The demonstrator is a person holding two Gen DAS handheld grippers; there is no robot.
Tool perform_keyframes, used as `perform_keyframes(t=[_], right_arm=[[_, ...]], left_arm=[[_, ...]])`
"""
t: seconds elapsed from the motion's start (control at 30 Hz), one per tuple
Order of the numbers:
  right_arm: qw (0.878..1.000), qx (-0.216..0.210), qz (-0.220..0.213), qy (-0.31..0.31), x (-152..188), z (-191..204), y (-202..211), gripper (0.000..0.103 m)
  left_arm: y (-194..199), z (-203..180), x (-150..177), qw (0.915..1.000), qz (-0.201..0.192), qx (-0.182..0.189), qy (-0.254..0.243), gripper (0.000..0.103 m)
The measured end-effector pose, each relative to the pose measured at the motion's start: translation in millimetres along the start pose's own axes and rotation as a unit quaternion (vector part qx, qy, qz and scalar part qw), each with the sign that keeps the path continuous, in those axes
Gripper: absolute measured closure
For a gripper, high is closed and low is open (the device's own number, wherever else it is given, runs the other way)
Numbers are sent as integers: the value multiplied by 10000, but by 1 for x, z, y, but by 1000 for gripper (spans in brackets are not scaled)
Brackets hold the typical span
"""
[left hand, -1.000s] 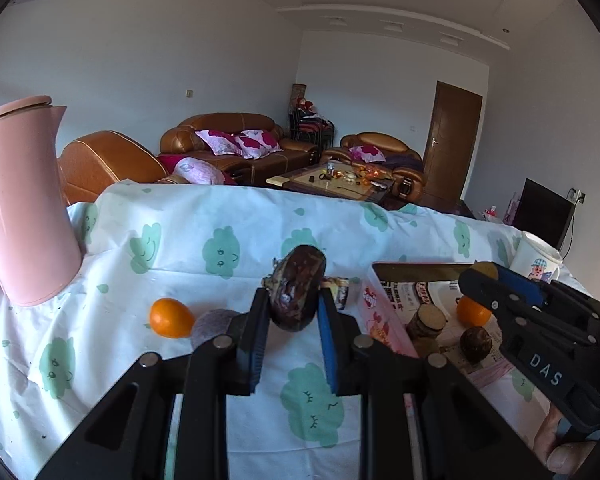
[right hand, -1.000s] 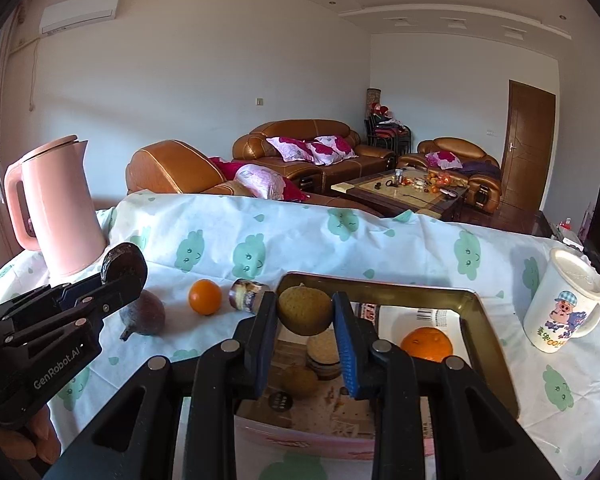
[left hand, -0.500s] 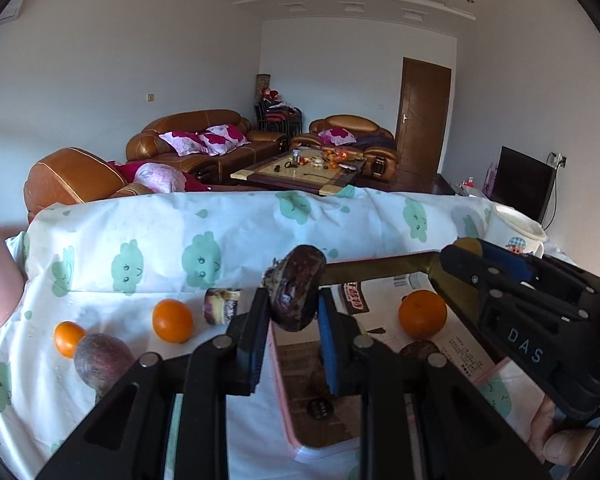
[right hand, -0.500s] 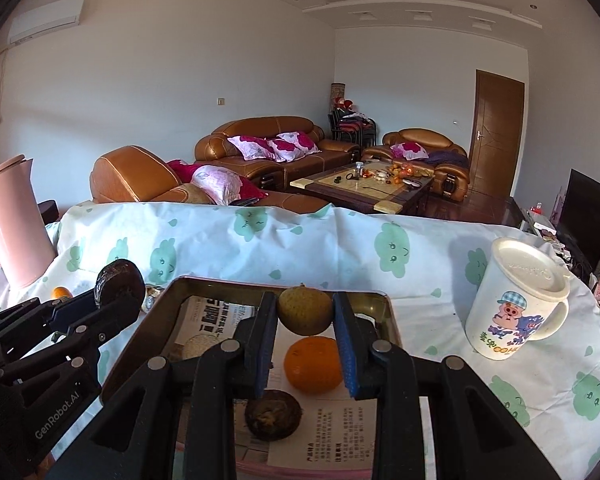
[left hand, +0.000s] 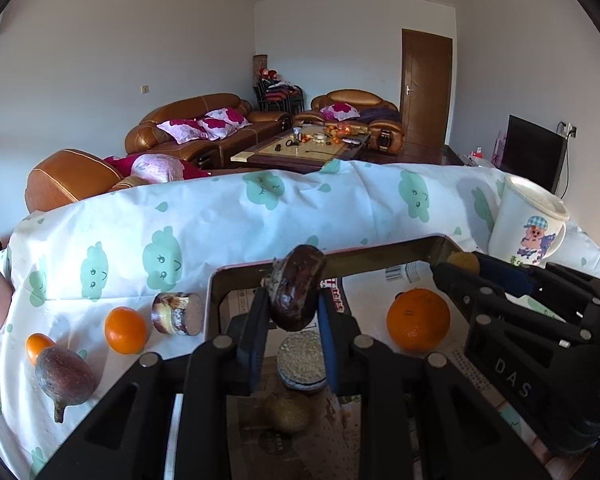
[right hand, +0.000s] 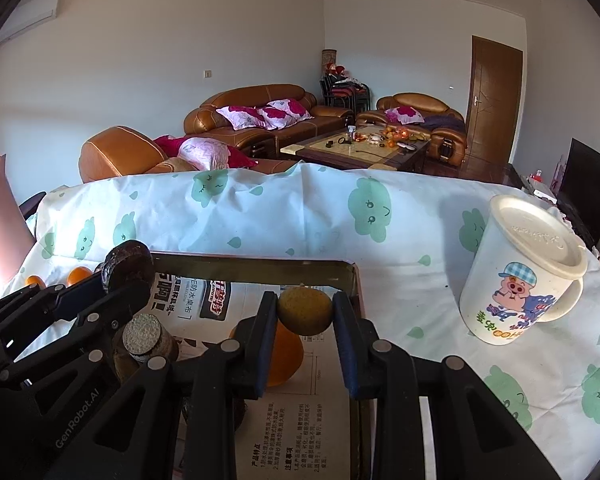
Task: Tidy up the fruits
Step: 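Carry the tan fruit and date over the pink tin tray and release both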
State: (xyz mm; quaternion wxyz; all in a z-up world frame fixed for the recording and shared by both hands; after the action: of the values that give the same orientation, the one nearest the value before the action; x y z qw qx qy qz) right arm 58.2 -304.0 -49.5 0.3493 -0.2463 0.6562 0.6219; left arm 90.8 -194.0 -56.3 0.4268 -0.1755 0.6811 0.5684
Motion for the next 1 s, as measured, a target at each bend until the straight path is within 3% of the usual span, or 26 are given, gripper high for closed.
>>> perform_keyframes(t=[0.33,0.53,0.63,0.7,0.8,0.87,0.93,1.0], right_arm=[[9997,-167,135,144,7,13,-9,73],[9988,-469,93,110,6,19,-7,70],[9987,-505,-33,53,3,18,-2,69],[9984,-520,-173,-99,-1,12,3,68],[9968,-553,-416,-409,-7,1,13,51],[9947,-551,-629,-604,-11,-6,19,35],[9922,-558,-851,-722,-14,-10,26,26],[9911,-478,-1018,-709,-15,-9,30,25]], left_arm=[[-4,2,4,9999,158,-33,21,77],[7,1,1,9997,-110,-208,-77,67],[15,5,0,9992,-264,-295,-66,50],[21,13,-2,9982,-405,-435,49,26],[34,24,-7,9964,-625,-536,207,8],[43,30,-9,9947,-785,-587,309,0],[50,36,-10,9931,-923,-612,387,0],[53,39,-9,9926,-963,-624,392,0]])
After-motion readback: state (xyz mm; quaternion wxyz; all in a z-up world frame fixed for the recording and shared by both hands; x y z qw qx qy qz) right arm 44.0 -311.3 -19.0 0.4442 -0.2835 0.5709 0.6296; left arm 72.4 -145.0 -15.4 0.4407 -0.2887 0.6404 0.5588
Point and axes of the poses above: each gripper's, at about its wrist camera, not at the fingertips, and y roughly against the way its jaws point, z to its left, x to its underside, the point moved 8 cm from there along -y, roughly the way its jaws point, and after that the axes turned 3 degrees about z, right-handed, at the moved point
